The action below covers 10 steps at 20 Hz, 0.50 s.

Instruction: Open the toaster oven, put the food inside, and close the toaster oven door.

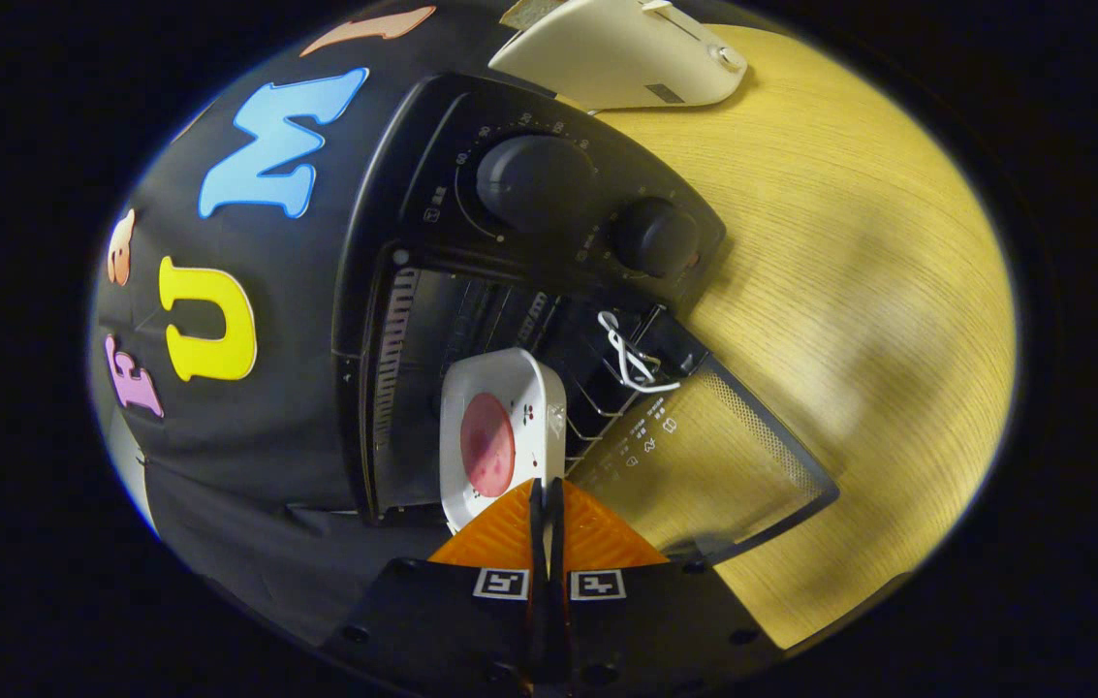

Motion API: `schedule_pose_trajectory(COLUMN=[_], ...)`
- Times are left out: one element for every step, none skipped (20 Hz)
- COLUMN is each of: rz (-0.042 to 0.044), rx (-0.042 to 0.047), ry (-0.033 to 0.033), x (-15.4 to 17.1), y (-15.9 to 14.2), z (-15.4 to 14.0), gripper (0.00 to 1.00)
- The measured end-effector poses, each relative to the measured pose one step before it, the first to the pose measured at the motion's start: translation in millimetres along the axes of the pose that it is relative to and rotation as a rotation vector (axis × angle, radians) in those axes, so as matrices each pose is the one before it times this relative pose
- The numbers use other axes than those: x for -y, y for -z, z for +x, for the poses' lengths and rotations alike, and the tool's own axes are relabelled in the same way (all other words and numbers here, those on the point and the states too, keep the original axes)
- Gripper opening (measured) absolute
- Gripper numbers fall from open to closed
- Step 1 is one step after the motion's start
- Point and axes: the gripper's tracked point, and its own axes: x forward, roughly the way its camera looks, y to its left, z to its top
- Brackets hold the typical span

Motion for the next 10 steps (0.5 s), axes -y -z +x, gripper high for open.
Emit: schedule_pose_trajectory(rz=[0.01683,0.01266,0.00764,0.00541,0.00607,0.00484,0.00768,0.00729,0.0105,0.01459], rx=[0.01779,0.01919,0.01742,0.01857,0.01822,0.01896,0.0137,0.01447,0.01943,0.01033], ry=[0.00113,-0.00238,-0.00784,-0.00974,-0.00502,-0.0029,-0.00337,-0.01216,-0.008,-0.00107], x=[0.48,-0.86,-1.29,-1.65,-1.27,0.2,-1.23,-2.72,-2.1,-1.44], y=[-5.33,-4.36,-3.14,-3.16,-0.71,-1.5,-0.5,-0.3,-1.66,-0.59], z=[6.01,4.55,5.09,3.57,4.98,5.91,3.35,5.43,4.04,4.81], gripper=[0.02,0.02,0.02,0.02,0.02,0.02,0.02,0.02,0.02,0.02])
